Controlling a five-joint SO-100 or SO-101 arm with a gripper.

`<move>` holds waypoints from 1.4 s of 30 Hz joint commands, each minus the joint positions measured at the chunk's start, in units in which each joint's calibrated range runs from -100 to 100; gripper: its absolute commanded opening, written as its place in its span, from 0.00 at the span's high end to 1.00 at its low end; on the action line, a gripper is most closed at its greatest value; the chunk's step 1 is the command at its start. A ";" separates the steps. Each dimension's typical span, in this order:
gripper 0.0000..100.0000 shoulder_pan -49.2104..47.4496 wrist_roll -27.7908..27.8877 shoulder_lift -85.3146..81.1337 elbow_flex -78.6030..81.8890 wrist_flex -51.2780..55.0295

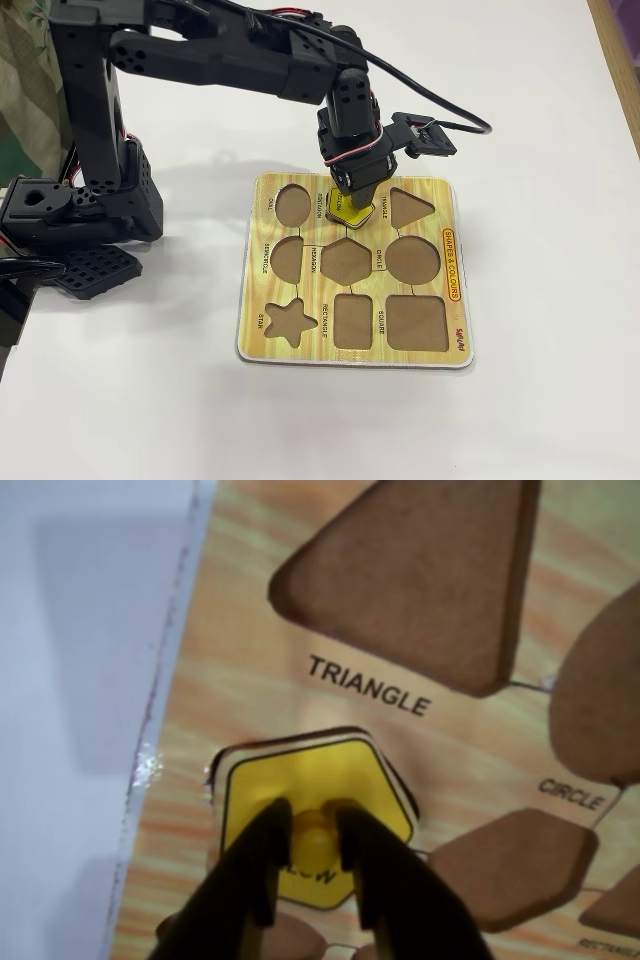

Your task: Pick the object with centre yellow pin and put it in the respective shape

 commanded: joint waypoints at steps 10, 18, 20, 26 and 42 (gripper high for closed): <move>0.84 1.15 -0.52 -1.93 -1.44 -1.54; 0.83 0.56 -0.52 -9.21 -0.81 -1.54; 0.83 0.66 -0.52 -11.55 -0.54 -1.54; 0.83 0.76 -0.52 -15.99 -0.45 -1.45; 0.84 0.86 -8.84 -33.64 14.30 -1.54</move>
